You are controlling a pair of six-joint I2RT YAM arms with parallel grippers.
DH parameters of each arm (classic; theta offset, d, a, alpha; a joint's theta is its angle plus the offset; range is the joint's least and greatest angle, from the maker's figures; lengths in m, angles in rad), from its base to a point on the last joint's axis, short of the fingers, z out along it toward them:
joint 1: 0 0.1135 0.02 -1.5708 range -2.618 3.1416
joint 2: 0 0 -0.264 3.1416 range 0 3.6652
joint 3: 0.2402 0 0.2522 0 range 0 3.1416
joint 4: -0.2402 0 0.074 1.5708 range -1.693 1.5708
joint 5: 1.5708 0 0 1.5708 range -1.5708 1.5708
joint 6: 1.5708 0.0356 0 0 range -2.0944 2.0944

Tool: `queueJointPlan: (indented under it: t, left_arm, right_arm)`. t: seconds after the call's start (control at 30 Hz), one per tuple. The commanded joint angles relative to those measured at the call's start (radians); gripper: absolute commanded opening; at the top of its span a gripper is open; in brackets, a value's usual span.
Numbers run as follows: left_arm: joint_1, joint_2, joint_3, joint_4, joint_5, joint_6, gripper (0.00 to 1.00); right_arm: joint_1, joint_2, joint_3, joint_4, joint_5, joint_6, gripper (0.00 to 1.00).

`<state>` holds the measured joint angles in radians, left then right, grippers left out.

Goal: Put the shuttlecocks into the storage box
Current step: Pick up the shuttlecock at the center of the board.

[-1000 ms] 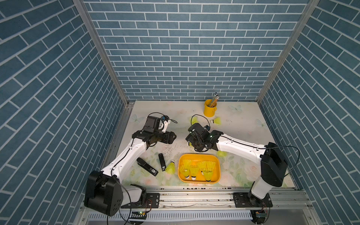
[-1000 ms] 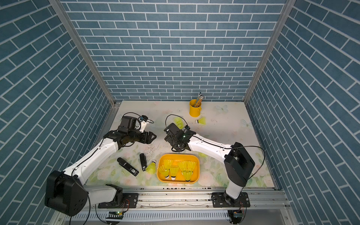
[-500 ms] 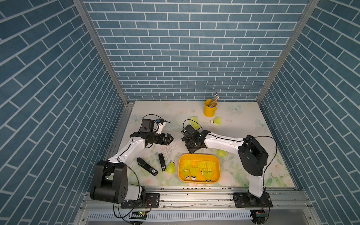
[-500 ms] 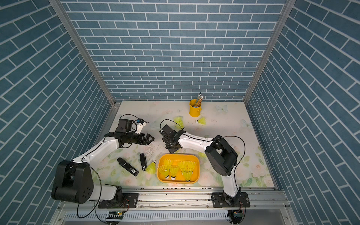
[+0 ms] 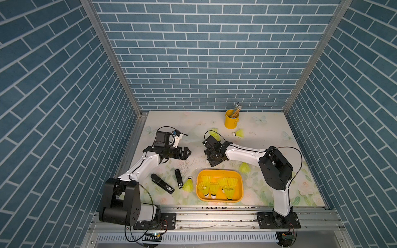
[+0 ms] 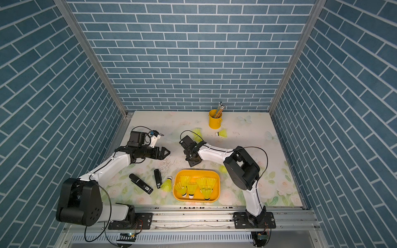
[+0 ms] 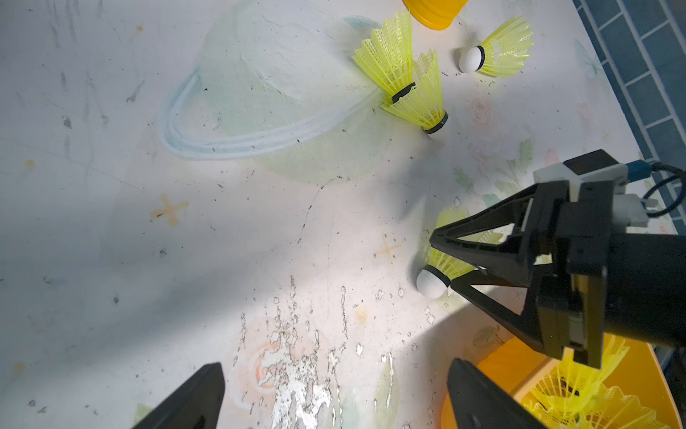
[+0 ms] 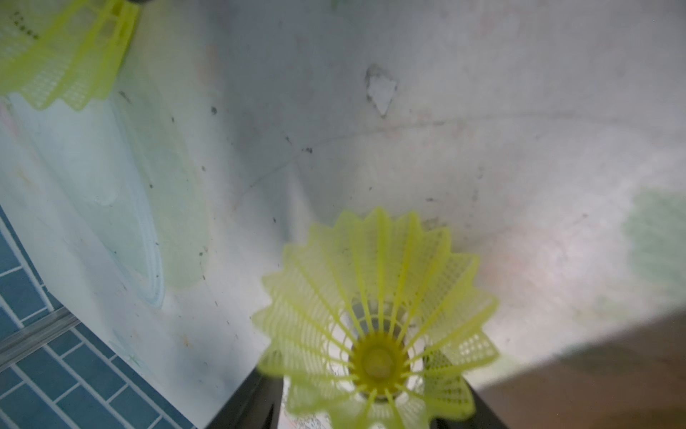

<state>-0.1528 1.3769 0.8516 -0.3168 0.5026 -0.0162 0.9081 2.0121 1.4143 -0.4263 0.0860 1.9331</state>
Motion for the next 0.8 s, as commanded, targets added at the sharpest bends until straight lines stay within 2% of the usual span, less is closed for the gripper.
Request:
queueJointPlan:
  t: [0.0,0.27,0.5,0.67,0.77]
  left_arm:
    - [0.004,0.02,-0.014,0.015,0.01,-0.009,1.0]
    - [0.004,0.032,-0.018,0.015,0.002,-0.01,1.0]
    - [0.004,0.026,-0.02,0.016,-0.021,-0.018,0.98]
    - [0.008,-0.008,-0.024,0.014,-0.093,-0.094,0.97]
    - [0.009,-0.04,-0.059,0.034,-0.09,-0.146,0.97]
  right_arm:
    - [-0.003,0.031,0.039,-0.029,0.021,-0.005,0.61]
    - [-0.003,0.098,0.164,-0.112,-0.009,-0.173,0.61]
    - [-0.003,0.121,0.159,-0.169,-0.019,-0.322,0.59]
    - [-0.003,0.153,0.177,-0.157,-0.026,-0.417,0.57]
    - [-0.002,0.175,0.211,-0.177,-0.033,-0.462,0.56]
